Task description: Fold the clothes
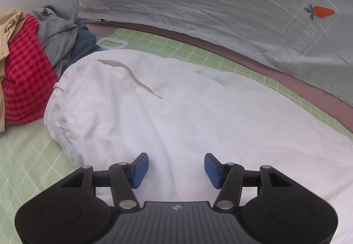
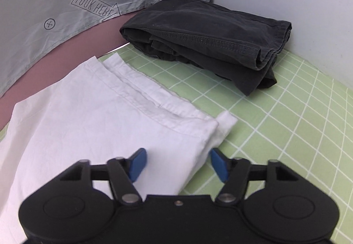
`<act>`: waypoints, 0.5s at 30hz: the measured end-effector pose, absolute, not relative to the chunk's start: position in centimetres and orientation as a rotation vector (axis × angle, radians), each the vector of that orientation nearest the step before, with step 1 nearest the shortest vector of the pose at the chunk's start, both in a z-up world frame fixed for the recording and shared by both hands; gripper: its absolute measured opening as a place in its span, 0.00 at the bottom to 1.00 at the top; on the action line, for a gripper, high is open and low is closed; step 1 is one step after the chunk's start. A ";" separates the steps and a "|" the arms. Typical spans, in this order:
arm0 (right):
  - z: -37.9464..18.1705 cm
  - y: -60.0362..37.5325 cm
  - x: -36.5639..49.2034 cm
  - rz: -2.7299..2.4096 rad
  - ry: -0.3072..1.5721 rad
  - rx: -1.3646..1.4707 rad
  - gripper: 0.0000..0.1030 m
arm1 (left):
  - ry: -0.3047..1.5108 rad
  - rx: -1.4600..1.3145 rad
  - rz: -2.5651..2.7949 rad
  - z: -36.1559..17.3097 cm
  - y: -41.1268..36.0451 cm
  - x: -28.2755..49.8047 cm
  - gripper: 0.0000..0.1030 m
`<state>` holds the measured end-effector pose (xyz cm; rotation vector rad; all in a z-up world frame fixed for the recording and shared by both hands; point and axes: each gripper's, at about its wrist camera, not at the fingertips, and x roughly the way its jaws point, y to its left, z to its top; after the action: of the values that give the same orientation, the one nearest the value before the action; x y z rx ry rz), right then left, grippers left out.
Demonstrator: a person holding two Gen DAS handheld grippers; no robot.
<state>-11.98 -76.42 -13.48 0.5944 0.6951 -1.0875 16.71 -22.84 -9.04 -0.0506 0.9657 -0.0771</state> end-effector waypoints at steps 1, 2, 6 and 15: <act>-13.6 -76.6 -11.9 -1.081 0.697 0.605 0.12 | 0.965 -0.050 -0.082 -8.8 -23.1 16.3 0.56; -13.5 -76.6 -12.0 -1.074 0.694 0.606 0.08 | 0.965 -0.050 -0.086 -8.6 -23.3 15.9 0.56; -11.7 -74.9 -13.1 -1.058 0.687 0.504 0.02 | 0.937 -0.038 -0.109 -7.3 -23.4 13.8 0.56; -10.7 -71.4 -21.5 -1.048 0.715 0.529 0.22 | 0.988 -0.110 -0.110 -8.2 -22.2 8.1 0.56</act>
<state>-21.48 -71.39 -10.68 0.5286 0.7151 -1.0477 8.05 -22.21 -8.17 -0.1096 0.9878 -0.1095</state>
